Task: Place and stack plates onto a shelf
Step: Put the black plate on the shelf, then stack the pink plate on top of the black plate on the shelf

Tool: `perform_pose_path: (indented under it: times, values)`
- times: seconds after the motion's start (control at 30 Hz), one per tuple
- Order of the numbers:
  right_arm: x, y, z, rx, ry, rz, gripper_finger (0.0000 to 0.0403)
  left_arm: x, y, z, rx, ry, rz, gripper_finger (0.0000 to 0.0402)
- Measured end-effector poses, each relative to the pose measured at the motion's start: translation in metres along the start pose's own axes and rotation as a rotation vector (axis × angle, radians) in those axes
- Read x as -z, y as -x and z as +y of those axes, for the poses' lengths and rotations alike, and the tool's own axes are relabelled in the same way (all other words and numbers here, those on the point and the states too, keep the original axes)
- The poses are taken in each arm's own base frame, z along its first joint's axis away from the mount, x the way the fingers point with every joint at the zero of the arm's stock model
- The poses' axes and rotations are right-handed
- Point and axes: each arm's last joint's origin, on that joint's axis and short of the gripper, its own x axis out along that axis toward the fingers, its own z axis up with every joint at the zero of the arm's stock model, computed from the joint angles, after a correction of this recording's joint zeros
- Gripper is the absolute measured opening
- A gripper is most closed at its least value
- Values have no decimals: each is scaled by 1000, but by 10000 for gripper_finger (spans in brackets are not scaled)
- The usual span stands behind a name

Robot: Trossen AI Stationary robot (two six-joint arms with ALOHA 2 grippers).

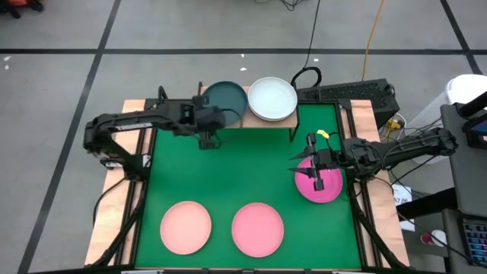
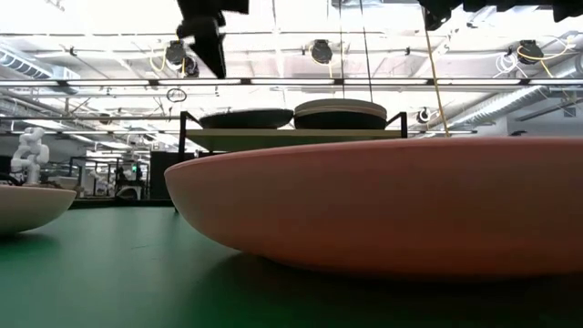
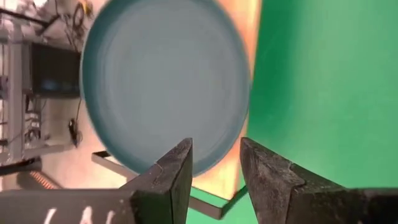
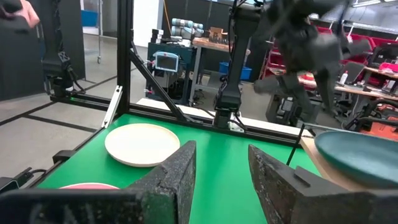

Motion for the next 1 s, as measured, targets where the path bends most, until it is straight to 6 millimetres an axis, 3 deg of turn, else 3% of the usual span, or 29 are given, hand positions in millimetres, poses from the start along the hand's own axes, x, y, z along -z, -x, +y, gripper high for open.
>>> perform_pose_path:
  times: [0.2,0.43,0.6,0.77,0.9,1.0]
  values:
    - [0,0,0,0,0,0,128,3,39,-24,42,11,-125,140]
    - [0,0,0,0,-10,-1,128,1,65,-87,200,-15,-192,140]
    - [3,0,1,-9,-20,34,128,7,71,-133,263,2,-197,141]
    - [7,-3,5,-32,-18,64,128,24,60,-176,317,39,-188,141]
    - [7,-3,7,-43,-17,62,128,43,47,-195,380,80,-86,141]
    - [11,-5,9,-52,-13,93,128,46,38,-203,418,119,-82,141]
